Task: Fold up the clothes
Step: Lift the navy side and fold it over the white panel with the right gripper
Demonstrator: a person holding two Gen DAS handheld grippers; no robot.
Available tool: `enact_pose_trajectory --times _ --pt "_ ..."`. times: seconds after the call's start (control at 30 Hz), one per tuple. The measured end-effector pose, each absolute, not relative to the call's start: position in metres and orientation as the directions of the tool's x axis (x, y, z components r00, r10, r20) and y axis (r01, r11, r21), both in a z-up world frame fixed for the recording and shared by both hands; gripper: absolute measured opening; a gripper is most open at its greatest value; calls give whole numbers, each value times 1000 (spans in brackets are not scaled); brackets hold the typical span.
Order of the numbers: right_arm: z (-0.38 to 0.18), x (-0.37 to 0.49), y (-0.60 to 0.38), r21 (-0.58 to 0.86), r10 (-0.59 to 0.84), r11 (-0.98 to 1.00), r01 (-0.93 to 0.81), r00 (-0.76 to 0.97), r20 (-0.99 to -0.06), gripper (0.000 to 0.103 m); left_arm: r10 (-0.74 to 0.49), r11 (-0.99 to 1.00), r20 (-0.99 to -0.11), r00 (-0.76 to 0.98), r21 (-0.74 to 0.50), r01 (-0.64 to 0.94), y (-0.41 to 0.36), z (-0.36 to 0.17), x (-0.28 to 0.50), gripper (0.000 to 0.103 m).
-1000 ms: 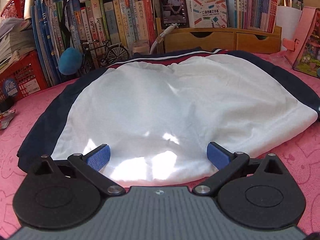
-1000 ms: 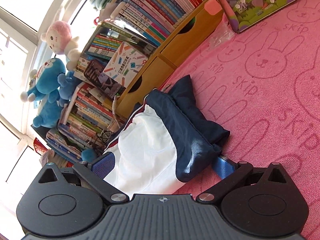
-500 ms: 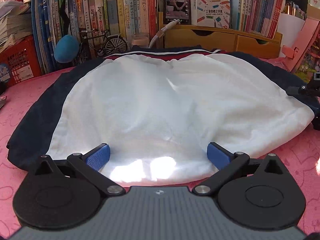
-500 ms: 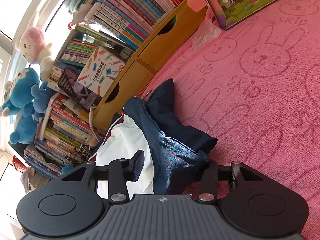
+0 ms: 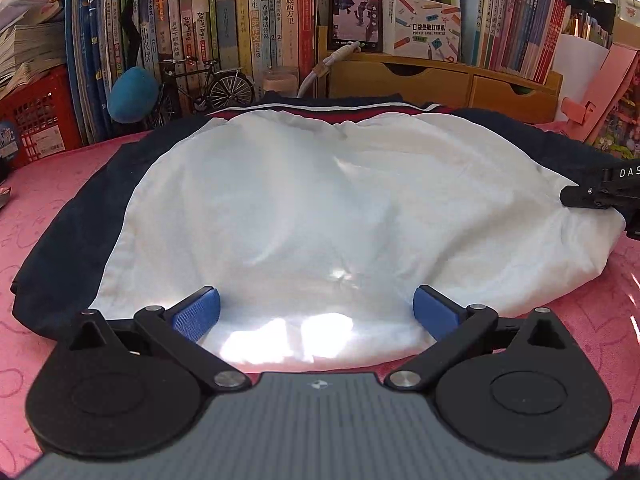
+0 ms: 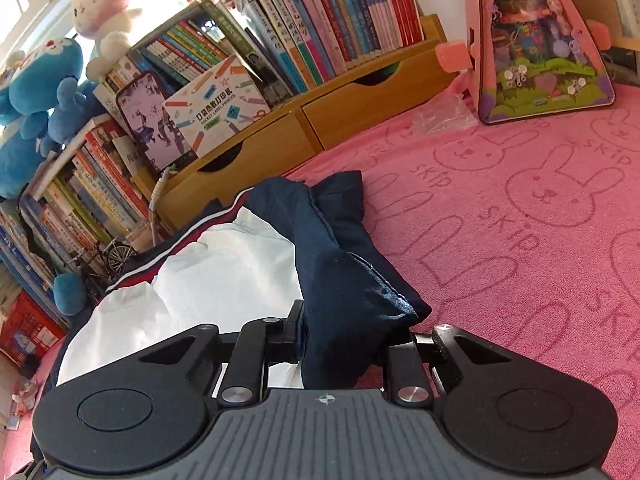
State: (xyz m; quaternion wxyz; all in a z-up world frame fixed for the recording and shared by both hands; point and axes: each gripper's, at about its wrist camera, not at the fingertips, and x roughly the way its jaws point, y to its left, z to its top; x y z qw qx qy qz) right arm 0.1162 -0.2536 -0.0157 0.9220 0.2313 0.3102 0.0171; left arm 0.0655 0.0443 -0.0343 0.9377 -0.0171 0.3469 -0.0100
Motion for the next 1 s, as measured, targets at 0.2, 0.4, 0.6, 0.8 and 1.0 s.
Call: enact_pose_trajectory --times 0.2,0.4,0.6,0.8,1.0 --pt "54 96 -166 68 84 996 -63 926 -368 12 -4 980 -572 820 -167 -111 135 -3 15 103" --pt "67 71 7 -347 259 878 -330 937 -234 12 157 941 -610 777 -147 -306 215 -13 -9 103" --pt "15 58 128 -502 398 691 -520 854 -337 11 217 922 -625 750 -122 -368 241 -28 -23 103" --pt "-6 52 138 -526 405 646 -553 832 -378 12 215 921 -619 755 -129 -368 241 -29 -19 103" --pt "-13 41 142 -628 416 583 -515 854 -314 19 206 914 -606 768 -162 -373 246 -29 -23 103"
